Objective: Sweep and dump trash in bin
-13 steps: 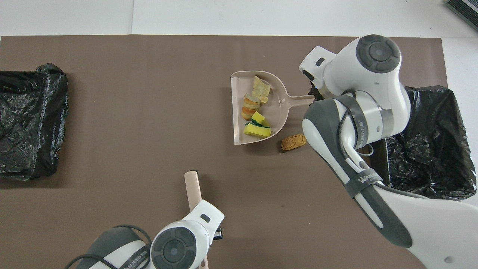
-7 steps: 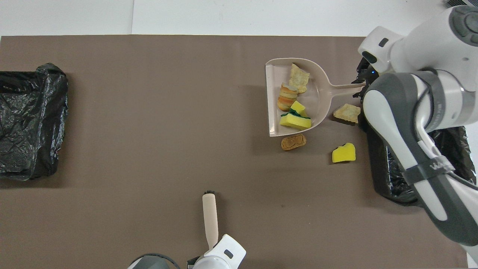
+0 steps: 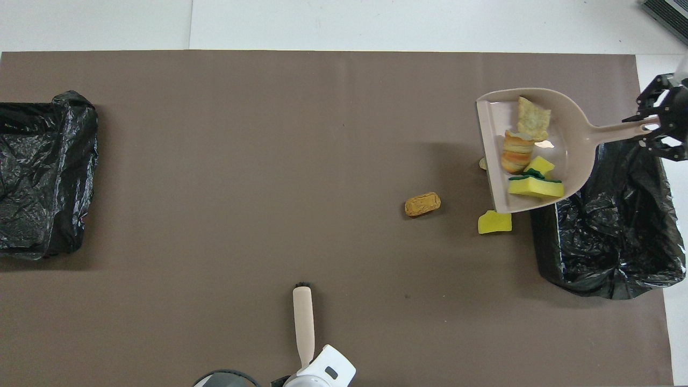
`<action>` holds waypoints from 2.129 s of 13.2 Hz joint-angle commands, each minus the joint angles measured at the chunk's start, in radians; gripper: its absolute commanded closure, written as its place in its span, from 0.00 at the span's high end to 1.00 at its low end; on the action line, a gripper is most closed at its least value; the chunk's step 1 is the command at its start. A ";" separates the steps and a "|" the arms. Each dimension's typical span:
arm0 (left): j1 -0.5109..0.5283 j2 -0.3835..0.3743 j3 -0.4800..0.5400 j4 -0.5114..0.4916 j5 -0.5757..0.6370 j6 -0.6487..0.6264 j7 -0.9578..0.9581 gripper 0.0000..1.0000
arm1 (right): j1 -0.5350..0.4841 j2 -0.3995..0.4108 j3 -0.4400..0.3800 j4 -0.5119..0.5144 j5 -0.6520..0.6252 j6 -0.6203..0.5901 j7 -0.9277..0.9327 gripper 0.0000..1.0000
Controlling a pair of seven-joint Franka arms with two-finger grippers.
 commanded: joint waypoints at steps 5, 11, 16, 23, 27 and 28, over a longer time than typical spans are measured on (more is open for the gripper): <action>0.027 0.067 0.017 0.108 -0.021 -0.097 0.047 0.64 | -0.134 -0.033 -0.007 -0.018 -0.233 -0.006 -0.090 0.00; 0.260 0.139 0.020 0.298 0.095 -0.150 0.245 1.00 | -0.079 -0.060 -0.001 -0.045 -0.592 -0.022 0.061 0.00; 0.556 0.135 0.020 0.422 0.184 -0.197 0.556 1.00 | -0.070 -0.110 0.003 -0.052 -0.642 -0.150 0.069 0.00; 0.782 0.178 0.022 0.873 0.184 -0.557 0.848 1.00 | -0.011 -0.162 0.003 -0.078 -0.752 -0.188 0.123 0.00; 0.831 0.269 0.025 1.145 0.186 -0.757 0.920 1.00 | -0.010 -0.171 0.013 -0.067 -0.718 -0.185 0.149 0.00; 0.831 0.288 0.025 1.188 0.186 -0.778 0.920 1.00 | -0.008 -0.173 0.019 -0.072 -0.662 -0.187 0.191 0.00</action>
